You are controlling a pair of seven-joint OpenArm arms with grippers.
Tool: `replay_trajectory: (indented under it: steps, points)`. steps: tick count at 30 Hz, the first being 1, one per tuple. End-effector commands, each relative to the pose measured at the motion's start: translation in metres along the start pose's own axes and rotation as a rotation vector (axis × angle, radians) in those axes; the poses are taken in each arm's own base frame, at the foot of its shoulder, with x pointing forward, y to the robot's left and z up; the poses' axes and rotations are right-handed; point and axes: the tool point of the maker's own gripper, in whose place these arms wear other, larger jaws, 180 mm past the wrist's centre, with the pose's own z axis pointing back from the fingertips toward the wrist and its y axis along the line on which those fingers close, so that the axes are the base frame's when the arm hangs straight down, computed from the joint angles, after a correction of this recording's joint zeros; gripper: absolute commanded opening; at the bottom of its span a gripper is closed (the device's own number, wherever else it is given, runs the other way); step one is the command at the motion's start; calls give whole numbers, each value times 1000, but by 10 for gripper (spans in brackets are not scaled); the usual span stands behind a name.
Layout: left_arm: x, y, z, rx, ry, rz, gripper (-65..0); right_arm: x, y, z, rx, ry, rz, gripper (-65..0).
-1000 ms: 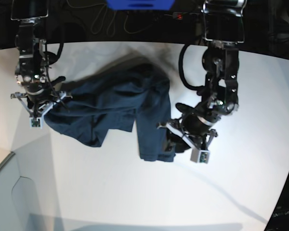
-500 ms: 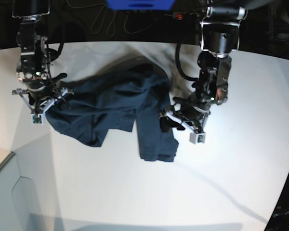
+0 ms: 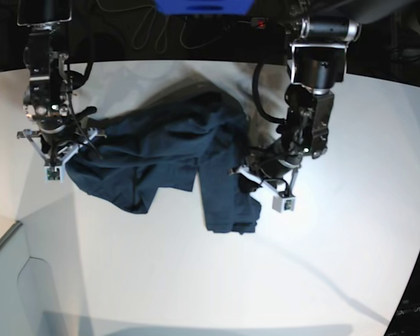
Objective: Layout the t-shirt on the table in an organized manner, then fold the t-shirt properly
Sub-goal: 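Pull both grippers apart to stretch the shirt lengthwise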
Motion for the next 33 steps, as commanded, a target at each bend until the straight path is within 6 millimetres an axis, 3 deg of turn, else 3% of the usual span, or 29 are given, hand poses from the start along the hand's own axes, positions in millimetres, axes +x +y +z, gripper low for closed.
replay_trajectory:
  steps: [1, 5, 9, 13, 17, 21, 25, 29, 33]
  points:
    - [15, 3, 9, 3, -43, -9, -649, 18, -7, 1, -14, -53, 7, -650]
    - [50, 42, 65, 108, -136, -1, -648, 28, -8, 0, -16, -73, 2, -650]
    - [62, 93, 130, 264, -205, 43, -648, 31, -18, -4, -40, -72, -33, -650]
    - [49, 141, 179, 406, -219, 121, -648, 39, -23, -11, -56, -76, -92, -650]
    - [17, 168, 204, 486, -165, 197, -648, 40, -27, -15, -65, -71, -114, -650]
    - [-7, 175, 215, 517, -129, 239, -645, 39, -21, -15, -54, -68, -119, -650]
    - [-16, 172, 223, 529, -120, 235, -619, 39, -17, -15, -48, -68, -126, -650]
    - [-21, 156, 234, 497, -108, 251, -459, 36, -16, -16, -47, -62, -124, -650]
    - [-2, 141, 254, 458, -183, 229, -276, 35, -15, -16, -45, -59, -125, -623]
